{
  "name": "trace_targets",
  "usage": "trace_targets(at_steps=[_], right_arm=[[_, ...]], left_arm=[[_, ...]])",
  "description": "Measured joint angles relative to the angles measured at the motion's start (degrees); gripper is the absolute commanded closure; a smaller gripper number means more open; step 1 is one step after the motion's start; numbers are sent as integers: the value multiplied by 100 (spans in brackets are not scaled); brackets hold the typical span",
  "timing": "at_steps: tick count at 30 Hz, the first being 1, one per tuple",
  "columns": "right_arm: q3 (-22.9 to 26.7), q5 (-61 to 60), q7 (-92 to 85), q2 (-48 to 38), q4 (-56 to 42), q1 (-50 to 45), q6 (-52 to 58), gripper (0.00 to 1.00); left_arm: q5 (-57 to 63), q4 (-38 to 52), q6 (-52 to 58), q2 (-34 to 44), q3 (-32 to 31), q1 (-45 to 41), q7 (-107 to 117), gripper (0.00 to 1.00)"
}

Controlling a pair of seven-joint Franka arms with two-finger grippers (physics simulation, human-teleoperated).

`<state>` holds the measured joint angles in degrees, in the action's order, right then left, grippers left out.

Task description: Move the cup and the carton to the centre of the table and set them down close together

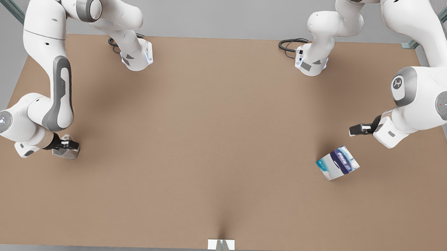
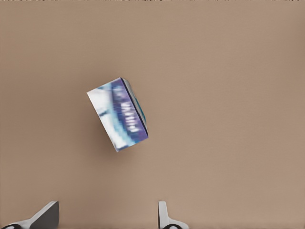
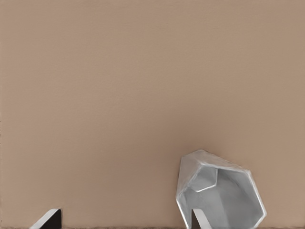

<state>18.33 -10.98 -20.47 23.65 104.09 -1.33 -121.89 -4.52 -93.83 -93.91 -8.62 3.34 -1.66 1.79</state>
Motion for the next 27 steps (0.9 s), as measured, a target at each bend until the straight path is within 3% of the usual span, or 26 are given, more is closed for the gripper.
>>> trace_targets(at_steps=[5,12,27], right_arm=[[311,-176,-32,122,41,63,25,0],[285,-843,-598,226,178,76,-240,0],[294,-563,-844,469,218,71,-481,0]], left_arm=[[2,-29,0,-18,0,-4,-3,0],[3,-74,4,-17,14,-5,2,0],[2,-109,14,-42,18,-8,-3,0]])
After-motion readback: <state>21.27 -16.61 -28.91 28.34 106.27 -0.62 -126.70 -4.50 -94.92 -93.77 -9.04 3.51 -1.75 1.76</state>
